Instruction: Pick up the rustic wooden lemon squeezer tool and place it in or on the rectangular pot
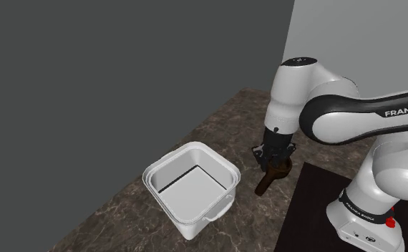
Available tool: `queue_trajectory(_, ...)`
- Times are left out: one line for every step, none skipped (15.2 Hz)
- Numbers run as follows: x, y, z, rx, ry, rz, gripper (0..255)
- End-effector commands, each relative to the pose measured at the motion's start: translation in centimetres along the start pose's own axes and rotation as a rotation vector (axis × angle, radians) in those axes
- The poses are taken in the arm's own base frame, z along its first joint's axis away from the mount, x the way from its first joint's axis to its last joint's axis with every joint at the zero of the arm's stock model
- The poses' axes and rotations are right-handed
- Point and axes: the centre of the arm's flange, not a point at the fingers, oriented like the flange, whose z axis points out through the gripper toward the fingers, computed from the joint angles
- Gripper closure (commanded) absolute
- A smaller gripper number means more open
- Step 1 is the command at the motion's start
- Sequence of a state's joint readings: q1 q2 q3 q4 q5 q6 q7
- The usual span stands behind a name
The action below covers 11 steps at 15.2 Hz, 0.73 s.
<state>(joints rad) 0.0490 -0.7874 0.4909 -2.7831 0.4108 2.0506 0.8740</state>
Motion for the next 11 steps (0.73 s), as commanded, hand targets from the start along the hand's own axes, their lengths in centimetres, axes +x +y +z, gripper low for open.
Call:
queue_trajectory(0.1, -0.1, -1.0, 0.000, 0.000, 0.000, 255)
queue_trajectory(0.1, -0.1, -1.5, 0.000, 0.000, 0.000, 255)
queue_trajectory(0.1, -0.2, -2.1, 0.000, 0.000, 0.000, 255)
queue_trajectory(0.1, -0.2, -2.6, 0.000, 0.000, 0.000, 255)
queue_trajectory(0.1, -0.2, -3.1, 0.000, 0.000, 0.000, 255)
queue_trajectory(0.1, -0.2, -3.6, 0.000, 0.000, 0.000, 255)
queue_trajectory(0.1, -0.2, -4.2, 0.000, 0.000, 0.000, 255)
queue_trajectory(0.1, -0.3, -4.7, 0.000, 0.000, 0.000, 255)
queue_trajectory(0.1, -0.3, -5.2, 0.000, 0.000, 0.000, 255)
queue_trajectory(0.1, -0.3, -5.8, 0.000, 0.000, 0.000, 255)
queue_trajectory(0.1, -0.3, -6.3, 0.000, 0.000, 0.000, 255)
